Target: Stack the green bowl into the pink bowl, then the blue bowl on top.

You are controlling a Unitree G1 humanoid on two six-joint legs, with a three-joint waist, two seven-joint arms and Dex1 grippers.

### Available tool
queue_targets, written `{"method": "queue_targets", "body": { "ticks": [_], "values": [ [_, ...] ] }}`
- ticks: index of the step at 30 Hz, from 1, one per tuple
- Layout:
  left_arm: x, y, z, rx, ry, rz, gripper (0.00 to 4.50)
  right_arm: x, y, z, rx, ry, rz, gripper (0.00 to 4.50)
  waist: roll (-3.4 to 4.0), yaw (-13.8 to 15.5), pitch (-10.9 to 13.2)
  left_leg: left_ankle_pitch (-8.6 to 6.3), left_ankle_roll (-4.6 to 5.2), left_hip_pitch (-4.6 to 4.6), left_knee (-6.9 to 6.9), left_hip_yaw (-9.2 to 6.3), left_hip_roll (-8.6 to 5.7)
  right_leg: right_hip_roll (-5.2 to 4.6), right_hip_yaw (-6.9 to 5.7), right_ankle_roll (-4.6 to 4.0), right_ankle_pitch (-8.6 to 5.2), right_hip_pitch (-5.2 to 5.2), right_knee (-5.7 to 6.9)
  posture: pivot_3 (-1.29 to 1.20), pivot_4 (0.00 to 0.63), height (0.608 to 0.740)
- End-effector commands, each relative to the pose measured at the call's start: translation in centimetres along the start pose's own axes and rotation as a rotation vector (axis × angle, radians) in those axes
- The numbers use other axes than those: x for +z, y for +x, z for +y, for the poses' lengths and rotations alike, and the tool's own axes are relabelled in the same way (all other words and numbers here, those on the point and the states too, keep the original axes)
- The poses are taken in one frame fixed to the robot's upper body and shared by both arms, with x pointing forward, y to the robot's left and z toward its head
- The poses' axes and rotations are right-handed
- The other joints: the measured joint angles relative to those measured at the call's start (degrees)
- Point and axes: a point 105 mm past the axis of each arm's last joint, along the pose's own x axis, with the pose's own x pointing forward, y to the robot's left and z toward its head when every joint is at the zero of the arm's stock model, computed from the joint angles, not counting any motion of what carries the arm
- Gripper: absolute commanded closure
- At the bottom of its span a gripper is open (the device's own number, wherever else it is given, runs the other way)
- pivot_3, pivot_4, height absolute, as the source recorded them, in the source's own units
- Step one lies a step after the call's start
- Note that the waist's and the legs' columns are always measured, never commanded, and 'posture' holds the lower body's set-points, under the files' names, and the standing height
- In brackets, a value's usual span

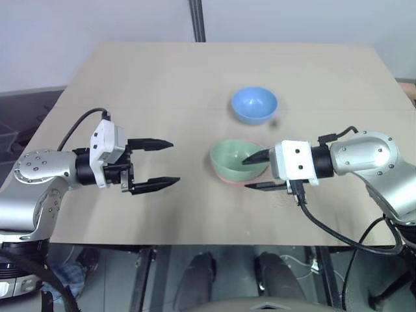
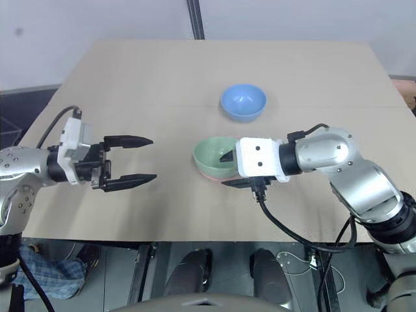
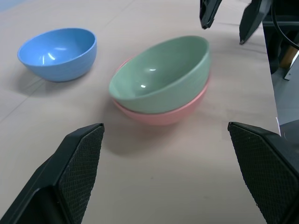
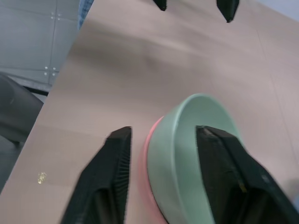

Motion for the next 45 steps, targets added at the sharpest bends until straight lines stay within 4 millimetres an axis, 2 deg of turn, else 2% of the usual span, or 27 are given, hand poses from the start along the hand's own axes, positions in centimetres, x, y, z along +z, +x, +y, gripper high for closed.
{"method": "queue_targets", "body": {
  "ticks": [1, 5, 8, 11, 16, 20, 24, 32, 41, 44, 45],
  "values": [
    [0.7, -0.4, -0.1, 0.011, 0.037, -0.004, 0.00, 0.4, -2.6, -3.4, -0.148, 0.012, -0.012, 2.30, -0.01, -0.05, 0.01, 0.00, 0.00, 0.00, 0.01, 0.02, 0.00, -0.01, 0.00, 0.00, 0.00, 0.00, 0.00, 0.00, 0.150, 0.740],
    [0.6, -0.3, 0.0, 0.026, 0.035, -0.007, 0.00, -2.1, -3.2, -7.6, -0.330, 0.035, 0.056, 2.30, -0.02, -0.32, 0.01, 0.00, 0.00, 0.10, 0.00, 0.06, 0.04, 0.04, 0.02, -0.01, 0.00, 0.00, 0.05, 0.00, 0.150, 0.740],
    [0.6, -0.4, 0.0, 0.037, 0.031, -0.015, 0.00, -4.0, -2.6, -9.7, -0.381, 0.032, 0.116, 2.30, -0.03, -0.32, 0.03, 0.00, 0.00, 0.11, -0.02, 0.10, 0.06, 0.07, 0.05, -0.01, 0.00, -0.03, 0.06, 0.00, 0.150, 0.740],
    [0.5, -0.6, 0.0, 0.051, 0.027, -0.016, 0.00, -5.6, -1.1, -11.4, -0.397, 0.030, 0.188, 2.30, -0.03, -0.37, 0.03, 0.00, 0.00, 0.01, -0.07, 0.12, 0.04, 0.04, 0.08, -0.02, 0.01, -0.11, 0.04, 0.00, 0.150, 0.740],
    [0.3, -1.0, 0.0, 0.090, 0.023, -0.005, 0.00, -6.3, 3.0, -14.1, -0.406, -0.021, 0.227, 2.30, -0.05, -1.13, 0.09, 0.01, -0.01, -0.15, -0.17, 0.12, 0.02, 0.01, 0.11, -0.03, 0.01, -0.34, 0.07, 0.00, 0.150, 0.740],
    [0.3, -1.3, -0.1, 0.118, 0.018, -0.004, 0.00, -7.0, 4.6, -15.3, -0.410, -0.065, 0.261, 2.30, -0.07, -1.76, 0.10, 0.01, -0.02, -0.17, -0.22, 0.21, 0.02, 0.02, 0.18, -0.03, 0.01, -0.47, 0.13, 0.00, 0.150, 0.740],
    [0.5, -1.9, 0.5, 0.205, 0.021, -0.003, 0.00, -7.4, 5.6, -15.7, -0.402, -0.089, 0.273, 2.30, -0.08, -1.69, 0.11, 0.01, -0.02, -0.20, -0.28, 0.22, 0.02, 0.01, 0.19, -0.04, 0.01, -0.54, 0.13, 0.00, 0.150, 0.740],
    [0.3, -3.2, 0.7, 0.305, 0.014, 0.021, 0.00, -8.2, 7.1, -15.0, -0.344, -0.100, 0.278, 2.30, -0.08, -1.85, 0.12, 0.02, -0.03, -0.35, -0.32, 0.29, 0.03, 0.02, 0.27, -0.05, 0.02, -0.79, 0.19, 0.00, 0.150, 0.740],
    [0.5, -3.3, 0.7, 0.345, 0.016, 0.006, 0.00, -9.9, 7.2, -14.7, -0.328, -0.115, 0.365, 2.30, -0.08, -1.77, 0.11, 0.03, -0.04, -0.36, -0.32, 0.30, 0.02, 0.02, 0.28, -0.06, 0.03, -0.81, 0.20, 0.00, 0.150, 0.740],
    [0.7, -3.1, 0.7, 0.345, 0.017, -0.004, 0.00, -9.9, 7.1, -14.8, -0.331, -0.122, 0.361, 3.11, -0.08, -1.84, 0.11, 0.03, -0.05, -0.37, -0.32, 0.30, 0.02, 0.02, 0.28, -0.06, 0.03, -0.82, 0.20, 0.00, 0.150, 0.740],
    [0.8, -3.1, 0.7, 0.346, 0.018, -0.008, 0.00, -9.9, 7.1, -14.9, -0.333, -0.123, 0.360, 3.51, -0.08, -1.90, 0.11, 0.03, -0.05, -0.36, -0.32, 0.30, 0.02, 0.02, 0.28, -0.06, 0.03, -0.82, 0.20, 0.00, 0.150, 0.740]
  ]
}}
